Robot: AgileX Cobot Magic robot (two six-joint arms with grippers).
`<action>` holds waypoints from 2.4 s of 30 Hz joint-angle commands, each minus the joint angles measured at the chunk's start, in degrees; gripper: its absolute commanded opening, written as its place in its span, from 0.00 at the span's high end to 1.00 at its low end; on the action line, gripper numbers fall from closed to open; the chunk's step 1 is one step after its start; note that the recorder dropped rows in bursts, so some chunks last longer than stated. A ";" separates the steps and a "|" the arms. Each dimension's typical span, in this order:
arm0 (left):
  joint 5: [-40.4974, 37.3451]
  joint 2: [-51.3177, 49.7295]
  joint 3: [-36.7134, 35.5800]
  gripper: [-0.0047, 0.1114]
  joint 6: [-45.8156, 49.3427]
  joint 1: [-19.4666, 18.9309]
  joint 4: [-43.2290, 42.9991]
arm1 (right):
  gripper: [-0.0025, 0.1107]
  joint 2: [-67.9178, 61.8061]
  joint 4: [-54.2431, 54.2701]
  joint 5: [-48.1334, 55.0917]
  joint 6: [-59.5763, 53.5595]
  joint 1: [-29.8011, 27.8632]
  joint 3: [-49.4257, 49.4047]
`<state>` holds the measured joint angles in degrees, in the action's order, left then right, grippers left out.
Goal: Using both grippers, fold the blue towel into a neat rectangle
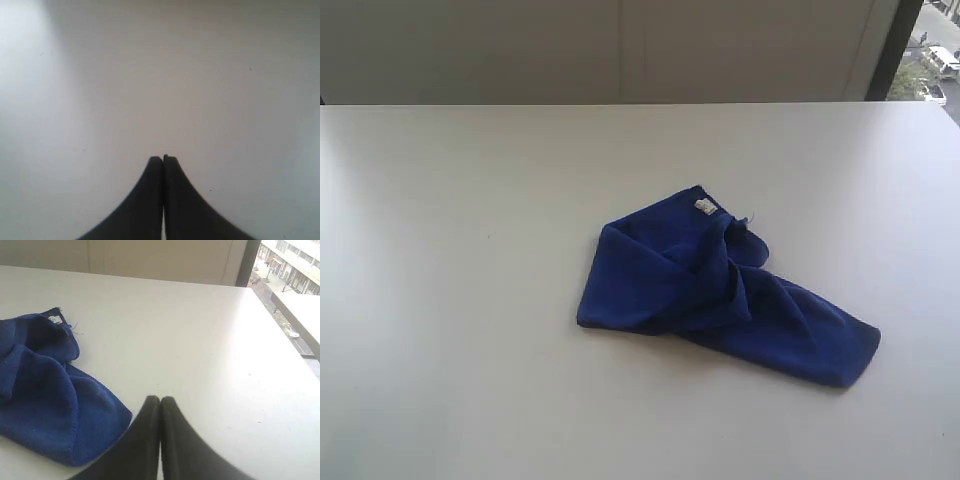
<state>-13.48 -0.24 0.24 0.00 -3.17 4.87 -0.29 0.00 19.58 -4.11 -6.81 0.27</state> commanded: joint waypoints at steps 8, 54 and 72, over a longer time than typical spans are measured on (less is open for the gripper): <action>0.03 0.24 -0.24 0.96 0.00 -0.16 0.18 | 0.98 0.29 0.00 -0.31 -0.43 -0.23 -0.27; 0.03 0.24 -0.24 0.96 0.00 -0.16 0.18 | 0.98 0.29 0.00 -37.66 -0.20 -0.23 -0.27; 0.03 0.24 -0.24 0.96 0.00 -0.16 0.18 | 0.98 -4.97 0.00 -19.58 -0.20 -0.23 13.56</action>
<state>-13.48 -0.24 0.24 0.00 -3.17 4.87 -2.05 0.00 -3.82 -4.11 -6.81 9.72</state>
